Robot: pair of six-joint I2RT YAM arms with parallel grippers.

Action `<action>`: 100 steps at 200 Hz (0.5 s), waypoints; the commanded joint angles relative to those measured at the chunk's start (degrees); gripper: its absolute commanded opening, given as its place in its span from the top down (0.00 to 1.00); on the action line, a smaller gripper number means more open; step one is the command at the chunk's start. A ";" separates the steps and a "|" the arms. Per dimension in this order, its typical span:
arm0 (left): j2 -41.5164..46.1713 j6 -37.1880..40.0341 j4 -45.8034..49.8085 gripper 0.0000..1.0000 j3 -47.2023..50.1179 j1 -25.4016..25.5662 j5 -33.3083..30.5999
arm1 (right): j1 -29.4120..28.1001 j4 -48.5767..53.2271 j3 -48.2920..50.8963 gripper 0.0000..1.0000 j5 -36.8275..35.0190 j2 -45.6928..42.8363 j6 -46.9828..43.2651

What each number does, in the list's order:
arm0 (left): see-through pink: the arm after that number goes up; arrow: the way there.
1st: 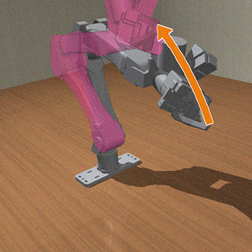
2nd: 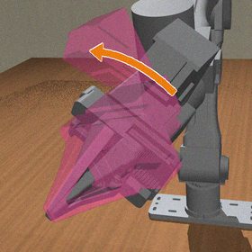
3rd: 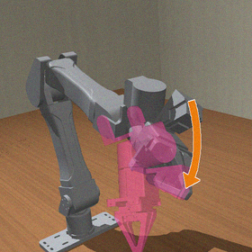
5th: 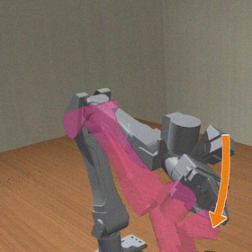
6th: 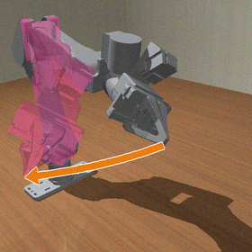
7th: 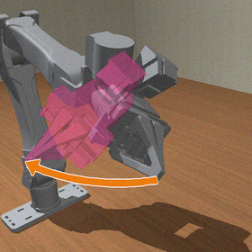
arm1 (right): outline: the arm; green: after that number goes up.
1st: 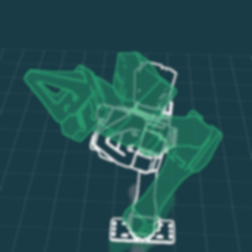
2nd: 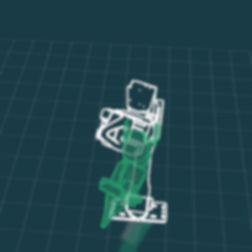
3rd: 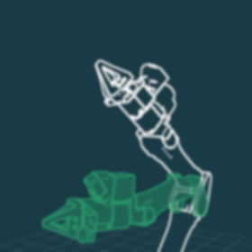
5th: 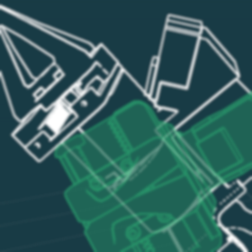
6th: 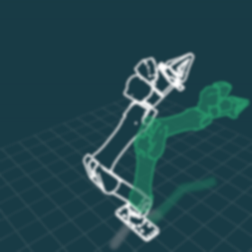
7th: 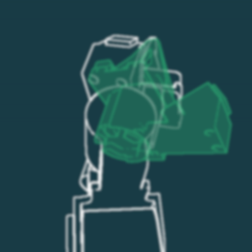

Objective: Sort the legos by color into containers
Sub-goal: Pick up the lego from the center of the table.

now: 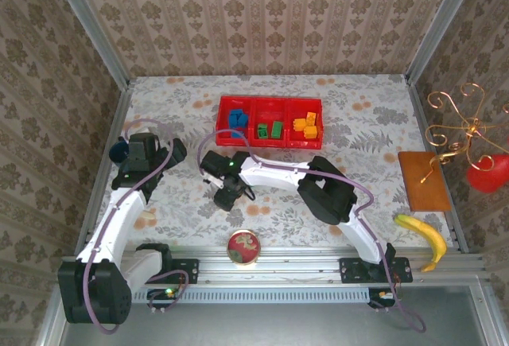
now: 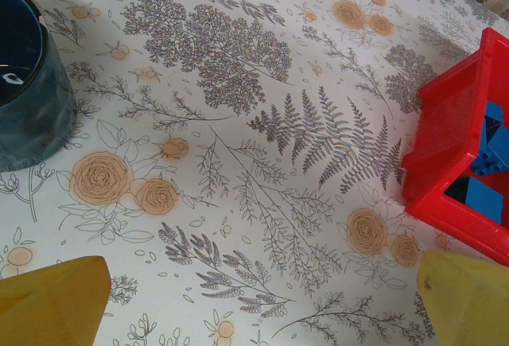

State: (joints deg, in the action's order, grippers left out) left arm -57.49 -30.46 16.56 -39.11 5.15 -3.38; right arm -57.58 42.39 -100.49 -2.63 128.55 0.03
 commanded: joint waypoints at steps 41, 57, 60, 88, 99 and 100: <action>1.16 0.12 0.56 0.00 -0.37 -0.49 0.32 | -0.34 3.57 2.06 0.28 2.55 -3.83 1.28; 1.04 0.02 0.45 0.00 -0.35 -0.52 0.39 | -0.34 3.51 2.27 0.30 2.63 -4.18 1.51; 1.05 -0.02 0.48 0.00 -0.35 -0.52 0.39 | -0.34 3.49 2.30 0.30 2.72 -4.19 1.54; 1.07 0.01 0.54 0.00 -0.35 -0.58 0.48 | -0.34 2.74 2.49 0.31 1.97 -4.16 2.18; 1.02 0.02 0.58 0.00 -0.35 -0.58 0.48 | -0.34 2.61 2.15 0.31 0.75 -3.75 3.04; 1.05 -0.01 0.54 0.00 -0.35 -0.58 0.48 | -0.34 2.61 2.05 0.31 0.72 -3.66 3.13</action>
State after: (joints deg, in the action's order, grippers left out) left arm -57.49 -30.46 16.56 -39.11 5.15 -3.38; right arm -57.65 43.92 -98.76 -1.02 126.72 1.54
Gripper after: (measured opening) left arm 0.999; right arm 0.688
